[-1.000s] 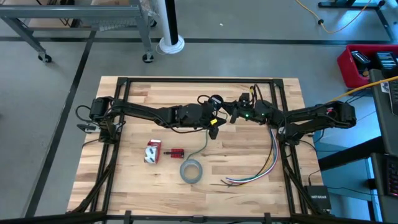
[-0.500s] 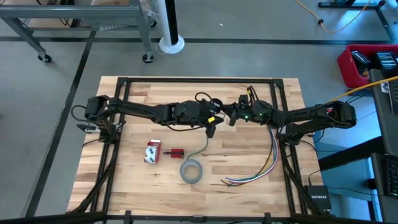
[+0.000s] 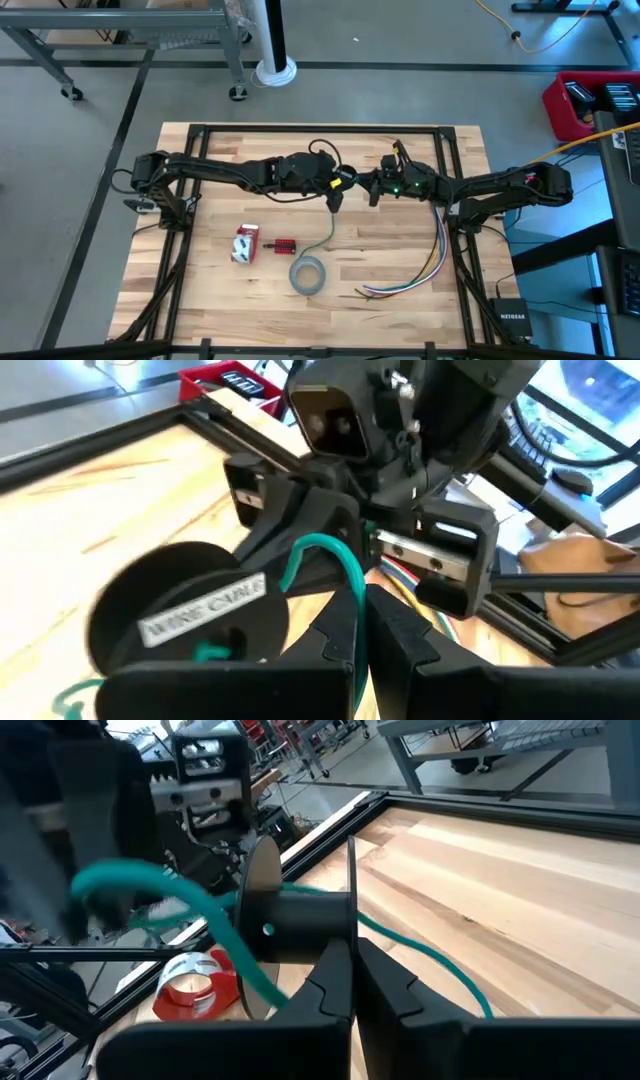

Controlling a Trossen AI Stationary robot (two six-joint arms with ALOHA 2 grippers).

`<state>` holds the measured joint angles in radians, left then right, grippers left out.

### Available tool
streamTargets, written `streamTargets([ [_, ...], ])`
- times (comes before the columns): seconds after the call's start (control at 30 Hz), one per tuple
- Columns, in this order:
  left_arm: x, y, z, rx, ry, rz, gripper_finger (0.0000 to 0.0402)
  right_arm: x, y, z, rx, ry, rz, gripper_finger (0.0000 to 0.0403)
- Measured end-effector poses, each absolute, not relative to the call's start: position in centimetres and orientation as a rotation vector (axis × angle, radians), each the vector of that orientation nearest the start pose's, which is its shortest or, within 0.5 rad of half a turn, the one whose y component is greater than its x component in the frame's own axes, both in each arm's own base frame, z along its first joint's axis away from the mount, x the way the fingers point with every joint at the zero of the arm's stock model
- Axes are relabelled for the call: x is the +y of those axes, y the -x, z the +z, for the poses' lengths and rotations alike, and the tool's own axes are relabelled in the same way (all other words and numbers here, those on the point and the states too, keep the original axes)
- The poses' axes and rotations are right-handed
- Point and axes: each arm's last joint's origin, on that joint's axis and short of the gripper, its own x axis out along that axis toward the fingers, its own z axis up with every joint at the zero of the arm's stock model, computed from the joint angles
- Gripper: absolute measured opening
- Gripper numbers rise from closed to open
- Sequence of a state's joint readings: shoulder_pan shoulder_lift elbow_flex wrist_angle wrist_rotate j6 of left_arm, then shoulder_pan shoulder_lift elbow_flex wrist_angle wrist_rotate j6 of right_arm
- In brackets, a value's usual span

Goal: Coil cords
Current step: Coil the green wire onto the spool

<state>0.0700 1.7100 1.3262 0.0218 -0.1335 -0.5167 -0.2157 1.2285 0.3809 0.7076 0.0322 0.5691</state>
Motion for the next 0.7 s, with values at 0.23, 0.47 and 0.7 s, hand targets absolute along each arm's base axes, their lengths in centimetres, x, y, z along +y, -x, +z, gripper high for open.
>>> streamTargets([
  [0.23, 4.1, -38.0, 30.6, 0.331, 0.45, 0.378, 0.0001, -5.1, -22.9, 19.5, 0.064, -0.578, -0.28, 0.0001],
  [0.47, 5.3, -37.4, 30.1, 0.405, 0.402, 0.421, 0.0001, -4.9, -23.0, 19.9, 0.036, -0.586, -0.201, 0.0001],
  [0.7, 5.8, -36.7, 29.4, 0.5, 0.358, 0.477, 0.0001, -4.9, -22.9, 20.0, 0.028, -0.587, -0.203, 0.0001],
])
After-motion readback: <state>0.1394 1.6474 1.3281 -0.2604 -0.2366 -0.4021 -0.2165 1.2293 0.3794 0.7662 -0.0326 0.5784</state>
